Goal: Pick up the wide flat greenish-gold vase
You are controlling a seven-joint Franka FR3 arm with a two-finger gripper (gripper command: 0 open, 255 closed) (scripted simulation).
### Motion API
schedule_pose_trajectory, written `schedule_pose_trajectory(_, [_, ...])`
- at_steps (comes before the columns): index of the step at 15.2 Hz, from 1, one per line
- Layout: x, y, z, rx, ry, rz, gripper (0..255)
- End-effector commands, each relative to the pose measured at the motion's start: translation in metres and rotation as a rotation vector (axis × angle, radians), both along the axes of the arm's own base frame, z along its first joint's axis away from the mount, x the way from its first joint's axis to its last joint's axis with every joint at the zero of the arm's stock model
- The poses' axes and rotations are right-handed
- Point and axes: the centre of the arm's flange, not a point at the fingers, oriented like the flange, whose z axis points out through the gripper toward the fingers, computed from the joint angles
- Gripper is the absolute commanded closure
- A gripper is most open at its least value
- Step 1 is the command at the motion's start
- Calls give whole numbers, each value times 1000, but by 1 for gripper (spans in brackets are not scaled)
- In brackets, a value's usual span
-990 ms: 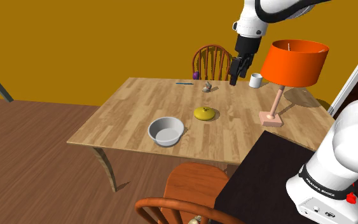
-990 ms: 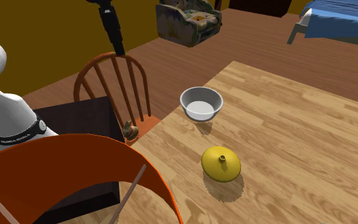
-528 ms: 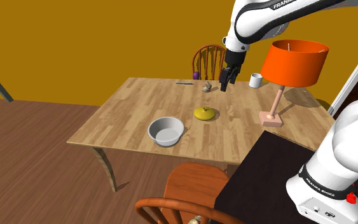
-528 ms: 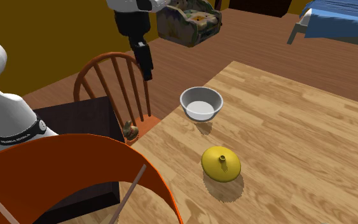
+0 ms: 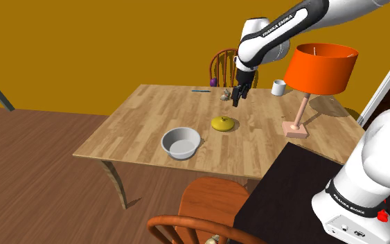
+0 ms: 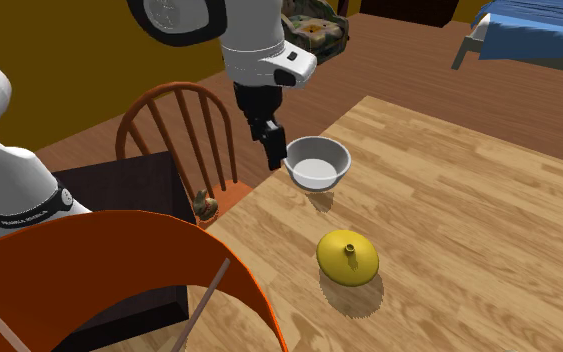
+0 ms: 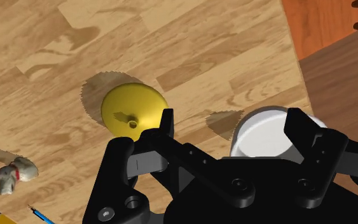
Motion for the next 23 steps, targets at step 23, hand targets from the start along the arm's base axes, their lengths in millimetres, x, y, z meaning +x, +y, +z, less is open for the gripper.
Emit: schedule_pose_trajectory(23, [175, -114, -209, -35, -13, 52, 0])
